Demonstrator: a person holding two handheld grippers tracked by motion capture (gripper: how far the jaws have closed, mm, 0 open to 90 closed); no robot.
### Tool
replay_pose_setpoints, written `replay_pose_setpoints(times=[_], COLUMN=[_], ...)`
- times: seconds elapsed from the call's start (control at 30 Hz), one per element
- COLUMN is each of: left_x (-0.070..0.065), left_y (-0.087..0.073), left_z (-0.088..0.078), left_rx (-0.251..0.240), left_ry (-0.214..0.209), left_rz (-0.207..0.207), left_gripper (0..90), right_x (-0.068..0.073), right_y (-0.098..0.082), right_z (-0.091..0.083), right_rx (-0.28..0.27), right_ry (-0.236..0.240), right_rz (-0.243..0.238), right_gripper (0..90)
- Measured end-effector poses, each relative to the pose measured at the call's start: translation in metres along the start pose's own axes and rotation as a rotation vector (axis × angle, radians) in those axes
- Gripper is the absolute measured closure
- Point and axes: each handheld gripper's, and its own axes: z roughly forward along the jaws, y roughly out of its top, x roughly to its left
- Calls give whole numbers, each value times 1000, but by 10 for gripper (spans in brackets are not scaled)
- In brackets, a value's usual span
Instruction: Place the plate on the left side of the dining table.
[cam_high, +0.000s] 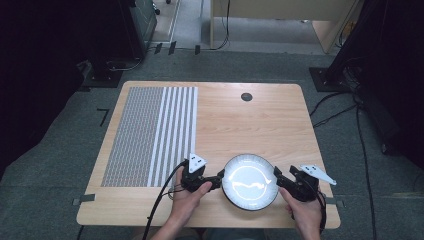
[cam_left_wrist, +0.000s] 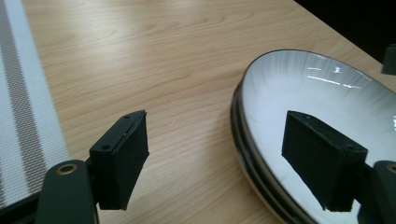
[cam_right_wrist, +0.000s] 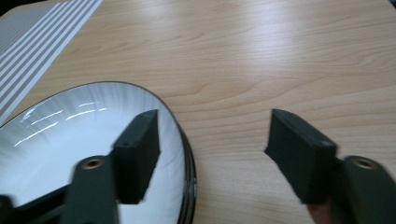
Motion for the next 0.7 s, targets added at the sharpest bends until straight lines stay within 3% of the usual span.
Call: replay_pose_setpoints(times=[0.2, 0.33, 0.53, 0.6, 0.7], left_x=[-13, -19, -26, -30, -33], left_y=[1, 0, -5, -8, -10], left_z=[9, 14, 19, 22, 24], left_rx=[19, 38, 71, 107, 125], left_ry=[4, 33, 35, 34, 39], left_rz=[21, 36, 36, 58, 50], left_gripper=[210, 243, 395, 476, 570], right_x=[6, 9, 12, 8, 6], right_y=[-1, -4, -7, -11, -14], right_z=[-1, -1, 1, 3, 4], right_rx=[14, 17, 18, -10, -10], right_ry=[23, 60, 59, 91, 93], right_rz=[-32, -48, -74, -57, -47], right_gripper=[434, 469, 589, 642, 701])
